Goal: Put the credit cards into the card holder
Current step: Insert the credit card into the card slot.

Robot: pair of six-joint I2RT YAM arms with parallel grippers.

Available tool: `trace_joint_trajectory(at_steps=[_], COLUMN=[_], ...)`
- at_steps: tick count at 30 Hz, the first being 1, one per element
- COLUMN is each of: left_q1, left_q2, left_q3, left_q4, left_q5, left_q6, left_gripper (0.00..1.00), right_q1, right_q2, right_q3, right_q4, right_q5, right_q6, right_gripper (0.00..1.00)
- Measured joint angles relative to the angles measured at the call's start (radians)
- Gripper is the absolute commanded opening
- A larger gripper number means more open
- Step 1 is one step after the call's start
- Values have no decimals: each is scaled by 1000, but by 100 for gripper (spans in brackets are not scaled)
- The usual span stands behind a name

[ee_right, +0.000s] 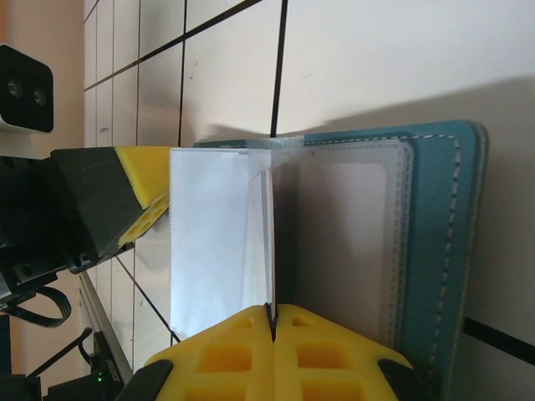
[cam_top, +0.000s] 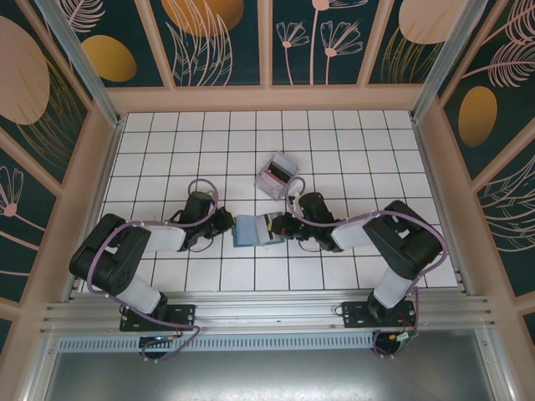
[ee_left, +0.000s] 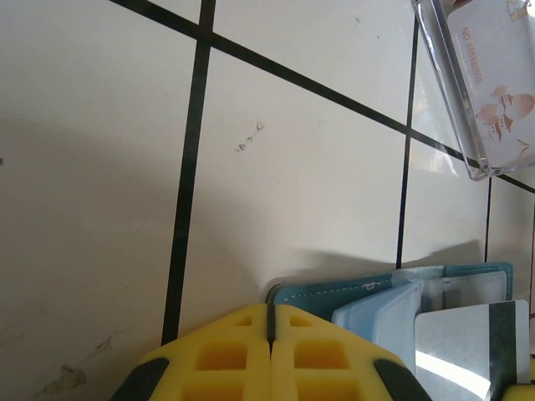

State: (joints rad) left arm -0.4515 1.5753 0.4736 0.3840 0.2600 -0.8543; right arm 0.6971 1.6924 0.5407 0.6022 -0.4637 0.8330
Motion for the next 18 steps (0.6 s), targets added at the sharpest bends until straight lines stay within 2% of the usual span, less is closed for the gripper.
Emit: trace_joint_trajectory(at_steps=[10, 18], left_q1=[0, -1], left_q2=[0, 0], left_q3=[-12, -19], left_q4=[24, 40], left_q5=[0, -3], left_q6=[-12, -17], left_gripper=[0, 0], right_q1=[23, 58], right_q2=[42, 51], right_q3=[10, 12], right_q4=[38, 76], right_q5=[8, 71], right_q6=[31, 65], right_gripper=[0, 0])
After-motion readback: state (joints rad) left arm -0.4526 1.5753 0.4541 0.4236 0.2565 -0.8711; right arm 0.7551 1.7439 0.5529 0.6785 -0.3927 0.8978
